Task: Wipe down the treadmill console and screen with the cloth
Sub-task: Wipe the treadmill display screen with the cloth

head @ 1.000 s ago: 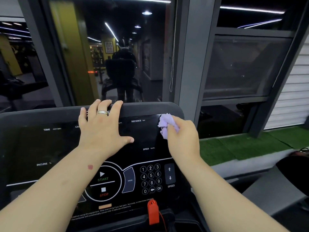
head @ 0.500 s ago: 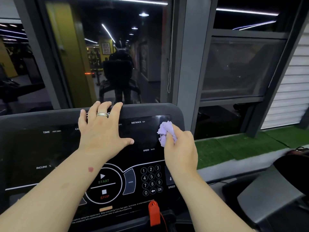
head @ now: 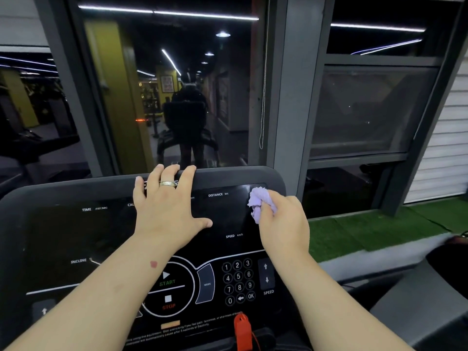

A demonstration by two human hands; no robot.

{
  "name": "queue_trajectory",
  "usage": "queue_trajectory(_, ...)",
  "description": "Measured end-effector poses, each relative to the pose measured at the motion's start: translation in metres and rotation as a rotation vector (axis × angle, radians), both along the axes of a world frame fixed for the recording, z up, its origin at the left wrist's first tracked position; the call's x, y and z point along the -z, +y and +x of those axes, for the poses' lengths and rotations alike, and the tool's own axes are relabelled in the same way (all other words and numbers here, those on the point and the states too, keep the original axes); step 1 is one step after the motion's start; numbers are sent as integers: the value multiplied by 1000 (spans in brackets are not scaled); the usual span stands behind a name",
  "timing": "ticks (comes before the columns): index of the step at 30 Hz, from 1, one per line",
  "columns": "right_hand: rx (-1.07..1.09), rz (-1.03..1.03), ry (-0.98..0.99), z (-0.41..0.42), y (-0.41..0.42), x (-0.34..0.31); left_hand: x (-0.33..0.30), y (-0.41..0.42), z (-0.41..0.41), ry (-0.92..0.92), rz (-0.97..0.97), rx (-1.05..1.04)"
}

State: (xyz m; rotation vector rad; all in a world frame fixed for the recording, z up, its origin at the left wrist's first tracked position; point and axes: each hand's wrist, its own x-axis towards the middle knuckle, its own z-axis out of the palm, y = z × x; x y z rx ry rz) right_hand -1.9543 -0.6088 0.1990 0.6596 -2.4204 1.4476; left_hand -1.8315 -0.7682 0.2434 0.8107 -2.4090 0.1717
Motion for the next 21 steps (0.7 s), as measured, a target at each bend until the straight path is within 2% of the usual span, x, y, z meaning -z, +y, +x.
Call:
queue_trajectory(8,-90,65,30,12,18,14,-1,1,1,-9,-10,-10)
queue_trajectory(12,-10,41,55,-19,3,-7,-1,1,1,-18,-9,-10)
queue_trajectory(15,24,27,222,-13,-9,0,-1,2,1,-31,-7,-8)
queue_trajectory(19,-114,233,562,-12,-13,4,0,-1,8,-61,-14,24)
queue_trajectory(21,-99,241,569,-24,-7,-8,-2,-7,16,-96,-26,61)
